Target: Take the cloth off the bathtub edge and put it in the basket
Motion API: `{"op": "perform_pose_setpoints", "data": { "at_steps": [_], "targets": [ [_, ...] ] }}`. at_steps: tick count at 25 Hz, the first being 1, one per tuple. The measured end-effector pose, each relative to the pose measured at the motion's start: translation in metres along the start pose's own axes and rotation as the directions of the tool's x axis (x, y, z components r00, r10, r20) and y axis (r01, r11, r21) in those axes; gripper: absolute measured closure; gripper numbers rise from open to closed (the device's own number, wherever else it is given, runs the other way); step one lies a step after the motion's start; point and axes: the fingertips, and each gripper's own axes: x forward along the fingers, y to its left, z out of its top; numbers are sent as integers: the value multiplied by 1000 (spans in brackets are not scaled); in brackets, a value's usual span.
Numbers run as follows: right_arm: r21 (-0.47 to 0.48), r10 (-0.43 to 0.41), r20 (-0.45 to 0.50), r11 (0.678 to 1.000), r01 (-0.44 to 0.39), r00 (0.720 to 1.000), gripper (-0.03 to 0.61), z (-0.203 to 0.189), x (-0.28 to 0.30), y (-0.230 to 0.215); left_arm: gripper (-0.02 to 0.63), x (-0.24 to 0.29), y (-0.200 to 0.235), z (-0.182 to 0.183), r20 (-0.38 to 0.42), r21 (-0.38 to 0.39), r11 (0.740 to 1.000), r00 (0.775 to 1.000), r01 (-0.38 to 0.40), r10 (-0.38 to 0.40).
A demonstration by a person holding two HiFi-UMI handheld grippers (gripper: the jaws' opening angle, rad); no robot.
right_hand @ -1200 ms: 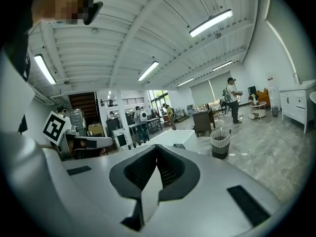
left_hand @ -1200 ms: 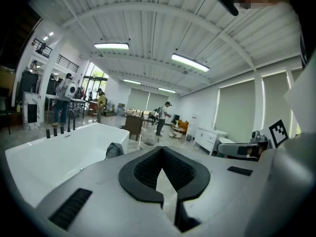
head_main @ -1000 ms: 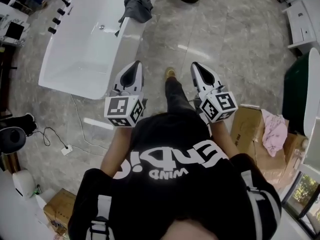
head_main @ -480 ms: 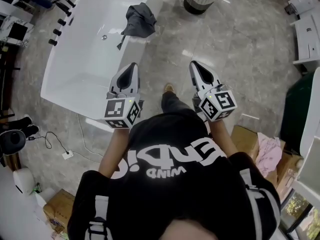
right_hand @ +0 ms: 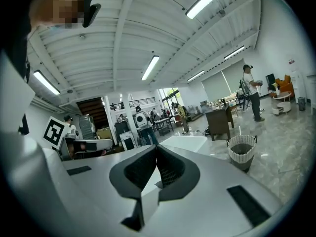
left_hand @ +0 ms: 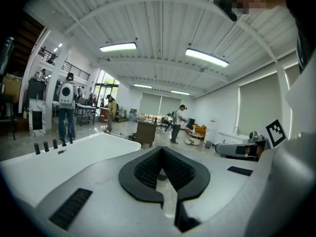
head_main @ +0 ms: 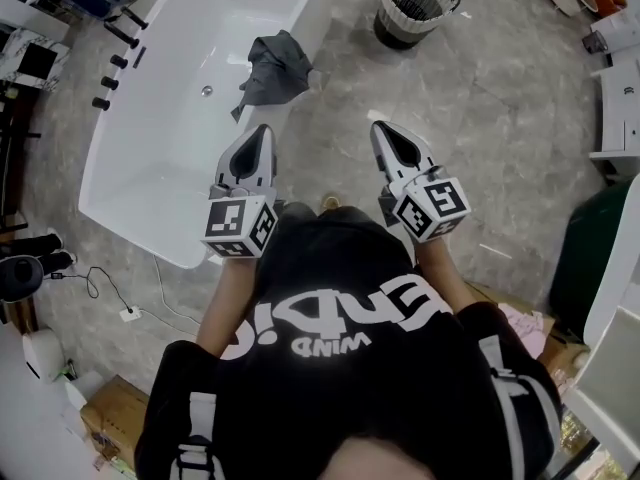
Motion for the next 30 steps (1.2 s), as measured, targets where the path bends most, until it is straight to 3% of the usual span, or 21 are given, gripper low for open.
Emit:
{"op": "perform_pose_setpoints", "data": {
  "at_steps": [11,19,30],
  "targets": [
    [3,38,-48,999,-38,998,565,9,94,-50,598,95,48,13,-12,-24,1000,1000,-12,12],
    [-15,43,-37,999,-44,998,565,48,191,-89,598,176,101,37,-40,10,1000,999,7,-7],
    [-24,96,-11,995,-96,995,565,85,304,-104,598,254,173,84,-19,0,1000,1000,9,-9]
  ]
}}
